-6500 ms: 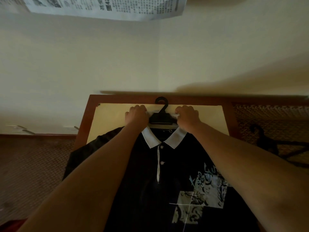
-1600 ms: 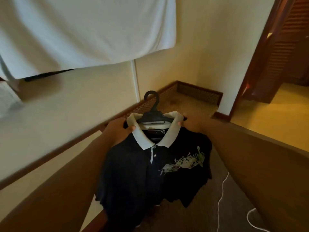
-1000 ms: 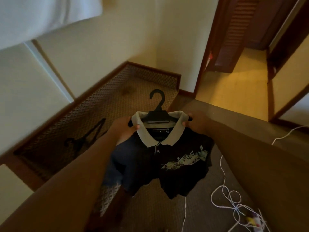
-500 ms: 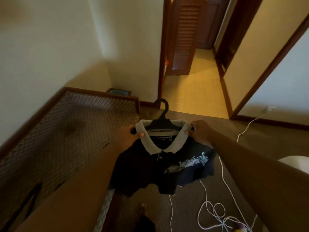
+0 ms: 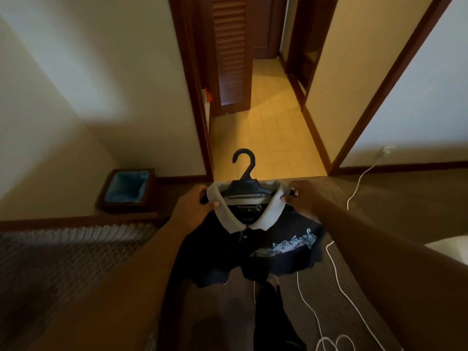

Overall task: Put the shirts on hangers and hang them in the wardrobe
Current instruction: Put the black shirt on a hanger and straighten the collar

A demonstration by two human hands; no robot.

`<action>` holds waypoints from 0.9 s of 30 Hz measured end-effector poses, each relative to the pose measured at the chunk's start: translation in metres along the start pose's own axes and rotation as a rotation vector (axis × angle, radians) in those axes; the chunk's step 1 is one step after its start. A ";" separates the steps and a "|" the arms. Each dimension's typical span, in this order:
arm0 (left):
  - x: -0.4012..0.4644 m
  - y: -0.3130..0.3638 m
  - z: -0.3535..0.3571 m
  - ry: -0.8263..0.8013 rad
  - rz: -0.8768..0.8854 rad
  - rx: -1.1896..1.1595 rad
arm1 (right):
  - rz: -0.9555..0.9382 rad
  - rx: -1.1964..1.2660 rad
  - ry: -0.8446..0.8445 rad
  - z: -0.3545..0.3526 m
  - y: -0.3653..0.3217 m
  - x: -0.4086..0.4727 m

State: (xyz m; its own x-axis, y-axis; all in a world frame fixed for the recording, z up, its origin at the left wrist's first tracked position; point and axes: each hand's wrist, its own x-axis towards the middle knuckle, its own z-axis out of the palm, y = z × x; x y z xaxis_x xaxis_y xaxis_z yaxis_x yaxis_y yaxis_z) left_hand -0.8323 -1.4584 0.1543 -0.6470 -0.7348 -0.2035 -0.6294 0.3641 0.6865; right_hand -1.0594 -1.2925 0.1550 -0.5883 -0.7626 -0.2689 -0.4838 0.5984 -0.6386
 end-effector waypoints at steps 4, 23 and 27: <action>0.099 0.030 0.007 -0.041 -0.028 0.019 | 0.038 -0.012 -0.027 -0.039 0.008 0.093; 0.547 0.163 0.037 -0.180 0.034 -0.051 | 0.105 -0.009 0.043 -0.209 0.055 0.489; 0.647 0.202 0.030 -0.232 0.011 -0.045 | 0.151 0.001 0.075 -0.246 0.056 0.571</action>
State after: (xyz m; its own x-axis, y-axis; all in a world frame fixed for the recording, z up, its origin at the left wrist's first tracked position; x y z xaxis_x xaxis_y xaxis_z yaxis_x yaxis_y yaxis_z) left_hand -1.3905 -1.8431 0.1402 -0.7388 -0.5776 -0.3472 -0.6051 0.3417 0.7191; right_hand -1.5824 -1.6340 0.1432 -0.7011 -0.6433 -0.3077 -0.3852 0.7048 -0.5958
